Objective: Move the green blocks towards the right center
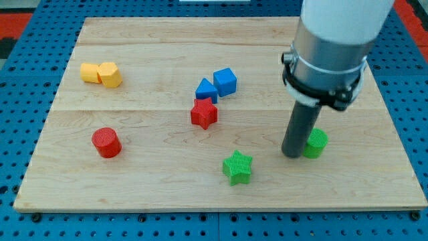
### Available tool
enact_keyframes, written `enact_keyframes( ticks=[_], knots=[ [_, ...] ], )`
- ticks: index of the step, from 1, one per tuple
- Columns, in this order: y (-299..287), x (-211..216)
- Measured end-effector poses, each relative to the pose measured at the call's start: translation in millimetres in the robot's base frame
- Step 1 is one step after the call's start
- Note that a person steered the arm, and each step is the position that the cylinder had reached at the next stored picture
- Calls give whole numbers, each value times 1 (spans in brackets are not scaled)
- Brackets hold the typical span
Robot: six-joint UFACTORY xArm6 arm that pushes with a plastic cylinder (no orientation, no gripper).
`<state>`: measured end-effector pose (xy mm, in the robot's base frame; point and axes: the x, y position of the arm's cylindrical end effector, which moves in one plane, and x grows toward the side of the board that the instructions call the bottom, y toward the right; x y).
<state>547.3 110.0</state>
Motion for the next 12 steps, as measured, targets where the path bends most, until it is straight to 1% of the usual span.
enact_keyframes(
  ticks=[1,2,3,4,5,6,7,8,9,10,11,12],
  knots=[
    [23,27],
    [38,-37],
    [30,-106],
    [40,-101],
    [52,-2],
    [8,55],
    [-71,67],
    [-100,19],
    [-87,-21],
    [-64,-26],
    [-69,-2],
    [-40,-51]
  ],
)
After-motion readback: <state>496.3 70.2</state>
